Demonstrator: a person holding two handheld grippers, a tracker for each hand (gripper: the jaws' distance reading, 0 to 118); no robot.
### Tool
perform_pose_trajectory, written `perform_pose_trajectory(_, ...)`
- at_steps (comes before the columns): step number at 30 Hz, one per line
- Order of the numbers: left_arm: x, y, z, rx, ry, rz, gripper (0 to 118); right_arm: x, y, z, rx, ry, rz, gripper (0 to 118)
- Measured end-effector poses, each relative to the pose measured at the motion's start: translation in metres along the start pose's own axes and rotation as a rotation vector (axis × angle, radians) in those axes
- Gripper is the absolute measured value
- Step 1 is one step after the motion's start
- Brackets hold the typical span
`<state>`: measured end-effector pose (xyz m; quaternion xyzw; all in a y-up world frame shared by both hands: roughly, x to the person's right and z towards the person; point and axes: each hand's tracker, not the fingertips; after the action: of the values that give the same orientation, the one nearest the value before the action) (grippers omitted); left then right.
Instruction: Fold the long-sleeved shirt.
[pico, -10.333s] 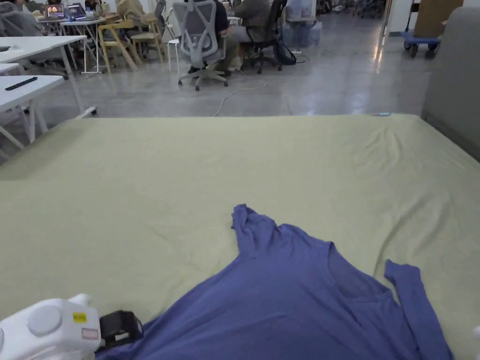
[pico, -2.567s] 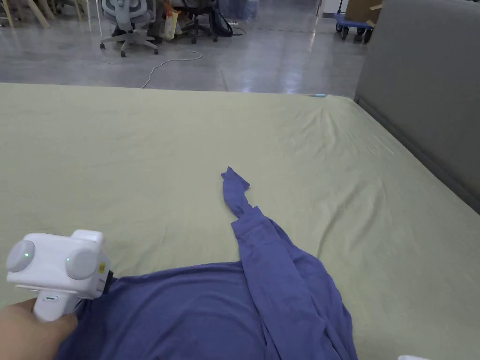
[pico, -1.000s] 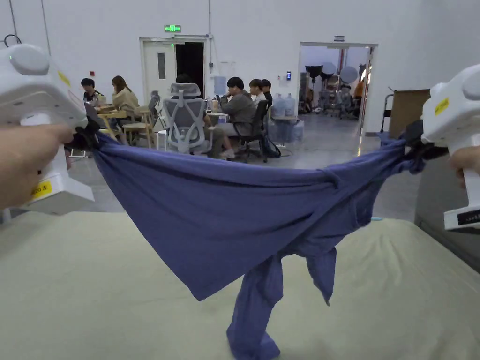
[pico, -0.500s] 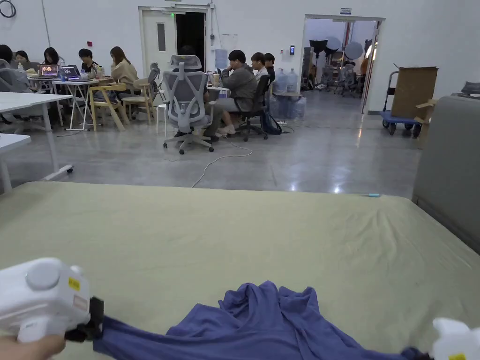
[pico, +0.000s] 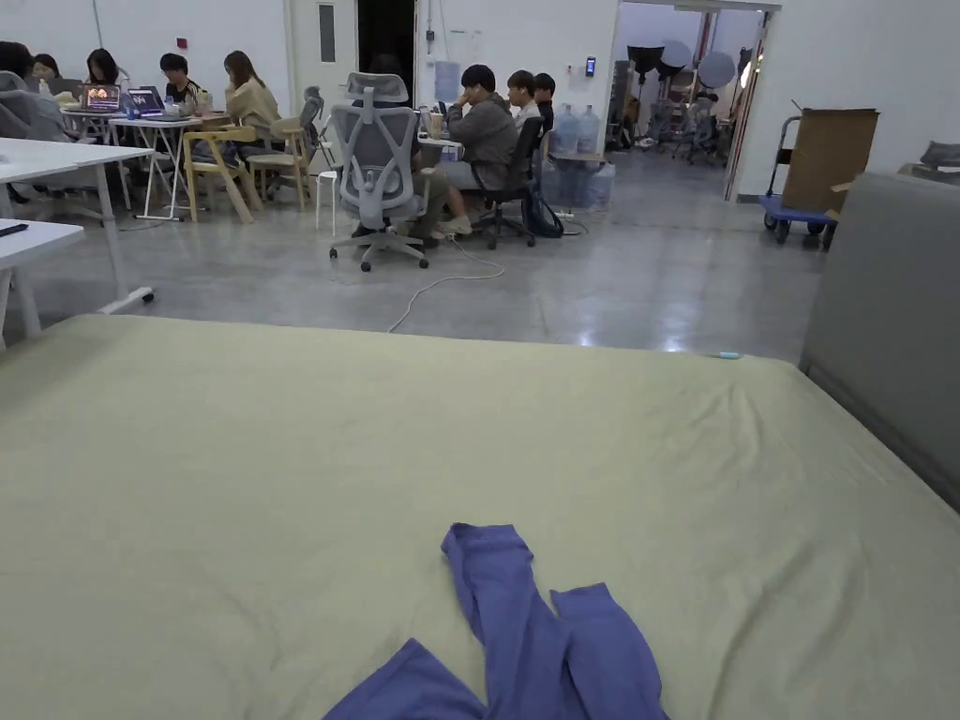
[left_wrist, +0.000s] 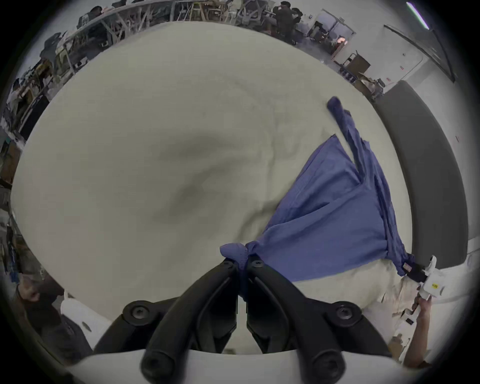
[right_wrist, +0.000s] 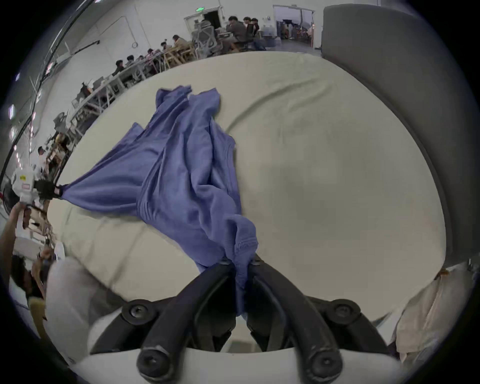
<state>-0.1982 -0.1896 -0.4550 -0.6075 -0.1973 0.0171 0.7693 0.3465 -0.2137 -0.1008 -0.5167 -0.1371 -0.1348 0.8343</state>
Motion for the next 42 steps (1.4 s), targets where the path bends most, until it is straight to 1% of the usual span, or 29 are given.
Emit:
perform_pose_trajectory(4, -0.011, -0.032, -0.010, -0.044, -0.012, 0.030, 1, -0.001, -0.026, -0.004, -0.045, 0.016, 0.002, 1)
perform_pose_trajectory(6, -0.012, -0.040, -0.019, -0.054, 0.000, 0.032, 1, -0.002, -0.030, -0.014, -0.076, 0.000, 0.000, 1)
perform_pose_trajectory(11, -0.022, -0.042, -0.057, -0.046, 0.049, -0.001, 1, -0.001, -0.030, -0.033, -0.092, -0.004, -0.041, 1)
perform_pose_trajectory(12, -0.021, -0.042, -0.058, -0.036, 0.055, 0.008, 1, 0.001, -0.028, -0.034, -0.102, 0.000, -0.056, 2)
perform_pose_trajectory(14, -0.016, -0.039, -0.055, -0.030, 0.064, 0.006, 4, 0.006, -0.024, -0.030, -0.127, 0.028, -0.119, 15)
perform_pose_trajectory(15, -0.012, -0.039, -0.047, -0.016, 0.071, -0.033, 19, 0.010, -0.019, -0.024, -0.147, 0.026, -0.149, 29)
perform_pose_trajectory(16, -0.009, -0.039, -0.038, 0.021, 0.095, -0.052, 50, 0.012, -0.013, -0.015, -0.169, 0.022, -0.173, 51)
perform_pose_trajectory(17, -0.006, -0.040, -0.025, 0.041, 0.080, -0.039, 91, 0.013, -0.008, -0.002, -0.172, 0.009, -0.170, 81)
perform_pose_trajectory(18, -0.005, -0.041, -0.012, 0.063, 0.021, -0.015, 118, 0.011, -0.006, 0.014, -0.122, -0.026, -0.148, 106)
perform_pose_trajectory(19, -0.003, -0.051, 0.004, 0.098, -0.035, 0.003, 115, 0.009, -0.004, 0.030, -0.051, -0.039, -0.129, 108)
perform_pose_trajectory(20, -0.001, -0.055, 0.017, 0.184, -0.083, 0.020, 114, 0.006, -0.002, 0.049, 0.040, -0.031, -0.114, 108)
perform_pose_trajectory(21, 0.001, -0.062, 0.025, 0.200, -0.125, 0.026, 115, 0.003, -0.001, 0.062, 0.083, -0.012, -0.129, 108)
perform_pose_trajectory(23, 0.010, -0.077, 0.034, 0.171, -0.129, 0.035, 113, -0.004, -0.004, 0.079, 0.108, 0.041, -0.182, 108)
perform_pose_trajectory(24, 0.017, -0.084, 0.030, 0.108, -0.093, 0.030, 96, -0.008, -0.006, 0.080, 0.109, 0.075, -0.217, 108)
perform_pose_trajectory(25, 0.021, -0.090, 0.027, 0.087, -0.041, 0.016, 59, -0.012, -0.008, 0.079, 0.104, 0.099, -0.244, 102)
perform_pose_trajectory(26, 0.027, -0.098, 0.023, 0.098, 0.001, -0.004, 4, -0.016, -0.012, 0.074, 0.094, 0.122, -0.254, 80)
perform_pose_trajectory(27, 0.035, -0.102, 0.019, 0.115, 0.032, -0.025, 0, -0.023, -0.015, 0.070, 0.098, 0.124, -0.239, 15)
perform_pose_trajectory(28, 0.039, -0.108, 0.018, 0.117, 0.017, -0.003, 0, -0.031, -0.017, 0.065, 0.098, 0.111, -0.230, 0)
perform_pose_trajectory(29, 0.040, -0.107, 0.018, 0.110, 0.006, -0.006, 0, -0.041, -0.017, 0.057, 0.075, 0.054, -0.206, 0)
perform_pose_trajectory(30, 0.041, -0.107, 0.018, 0.096, -0.042, 0.006, 0, -0.045, -0.013, 0.056, 0.081, 0.030, -0.164, 0)
perform_pose_trajectory(32, 0.032, -0.098, 0.020, 0.118, -0.054, 0.057, 0, -0.051, 0.003, 0.049, 0.057, 0.074, -0.111, 0)
perform_pose_trajectory(34, 0.031, -0.089, 0.023, 0.139, -0.029, 0.042, 0, -0.060, 0.031, 0.032, 0.067, 0.088, -0.104, 0)
perform_pose_trajectory(36, 0.036, -0.082, 0.026, 0.163, 0.020, 0.011, 0, -0.070, 0.084, 0.017, 0.093, 0.087, -0.051, 0)
perform_pose_trajectory(37, 0.036, -0.078, 0.026, 0.167, 0.028, 0.001, 0, -0.073, 0.109, 0.010, 0.122, 0.086, -0.026, 1)
perform_pose_trajectory(38, 0.037, -0.074, 0.025, 0.169, 0.029, -0.005, 0, -0.076, 0.140, -0.005, 0.145, 0.086, 0.006, 22)
perform_pose_trajectory(39, 0.038, -0.072, 0.023, 0.170, 0.031, -0.009, 0, -0.078, 0.174, -0.027, 0.130, 0.076, 0.012, 83)
perform_pose_trajectory(40, 0.038, -0.069, 0.022, 0.169, 0.033, -0.012, 0, -0.079, 0.201, -0.048, 0.110, 0.070, 0.011, 118)
perform_pose_trajectory(41, 0.038, -0.067, 0.021, 0.166, 0.030, -0.013, 0, -0.075, 0.231, -0.065, 0.115, 0.071, 0.023, 115)
perform_pose_trajectory(42, 0.037, -0.064, 0.019, 0.162, 0.024, -0.012, 0, -0.074, 0.256, -0.091, 0.057, 0.004, 0.034, 115)
